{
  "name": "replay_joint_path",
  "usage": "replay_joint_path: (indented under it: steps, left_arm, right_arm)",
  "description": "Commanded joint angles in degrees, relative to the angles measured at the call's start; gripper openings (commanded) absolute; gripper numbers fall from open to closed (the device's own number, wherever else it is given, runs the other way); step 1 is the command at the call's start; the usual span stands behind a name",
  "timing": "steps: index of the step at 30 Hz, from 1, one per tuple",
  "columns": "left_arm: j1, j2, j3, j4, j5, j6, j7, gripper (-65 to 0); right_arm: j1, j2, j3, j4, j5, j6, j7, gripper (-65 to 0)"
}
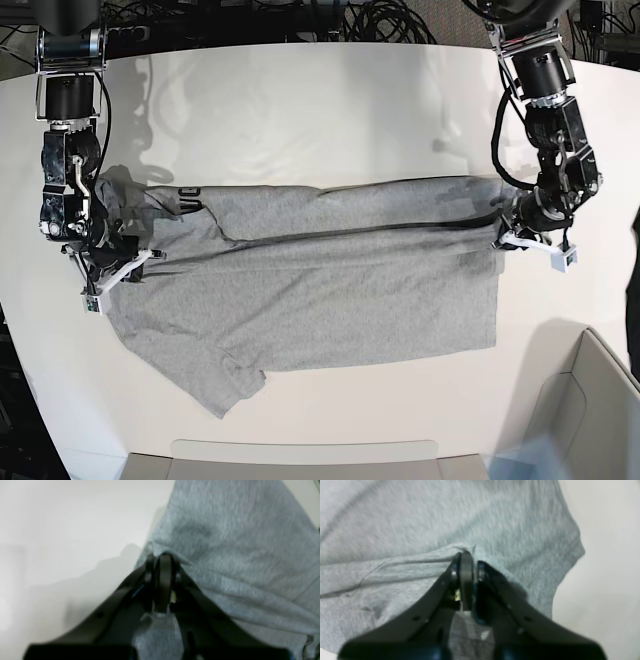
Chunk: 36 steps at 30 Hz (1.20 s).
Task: Fold the T-shirt properly
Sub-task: 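Lift the shoulder edge and fold it over toward the hem, then pull the folded edge back toward the robot and release both grippers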
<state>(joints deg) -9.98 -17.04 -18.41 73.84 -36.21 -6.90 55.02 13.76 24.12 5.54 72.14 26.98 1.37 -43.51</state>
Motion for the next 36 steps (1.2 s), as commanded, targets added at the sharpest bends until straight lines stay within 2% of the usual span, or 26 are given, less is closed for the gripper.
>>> replay_joint_path:
  steps: [1,2,4,8,10,13,18,21,28,36]
  left_arm:
    - [-1.23,-1.56,-0.09,1.01,-0.32,-0.18,-1.44,-54.8]
    - [-1.23,-1.82,0.26,1.1,-0.32,-0.18,-1.44,-50.4]
    - [-1.23,-1.82,0.17,1.19,-0.41,-0.18,-1.44,-46.6]
    - [-1.23,-1.82,-0.09,1.37,-0.59,-0.18,-1.35,-47.4]
    - [-1.23,-1.82,-0.18,3.04,-0.67,-0.09,-1.27,-47.6]
    - [-0.88,-1.73,-0.18,8.13,-0.67,-0.09,-0.74,-47.6]
    - [4.57,-1.64,-0.18,17.54,-0.67,-0.18,0.93,-47.5]
    - [7.65,-1.38,0.0,20.18,-0.76,-0.18,1.37,-47.4]
    - [13.19,-1.38,-0.09,19.83,-0.59,-0.18,-1.97,-47.3]
    - [11.96,-1.73,0.35,8.57,-0.59,-0.27,-3.73,-47.3]
  right_arm:
    - [1.58,0.98,0.48,1.4,0.05,-0.18,1.7,-57.9]
    - [1.49,0.98,0.48,1.49,0.05,-0.18,1.7,-53.8]
    - [1.23,1.07,0.48,2.54,0.31,-0.18,1.62,-47.9]
    - [-1.5,2.83,0.83,7.03,6.47,0.17,1.53,-39.1]
    - [-2.9,4.06,0.92,9.14,9.37,0.17,1.62,-37.1]
    - [-6.07,5.81,2.5,12.56,12.53,0.17,1.44,-36.7]
    - [-13.89,4.94,12.96,17.22,13.41,0.08,1.26,-36.7]
    - [-18.02,5.11,16.04,17.66,13.5,0.17,1.26,-36.7]
    - [-22.77,5.11,18.5,17.4,13.41,0.17,1.53,-36.7]
    - [-21.45,5.11,19.21,11.6,13.24,0.26,1.62,-36.7]
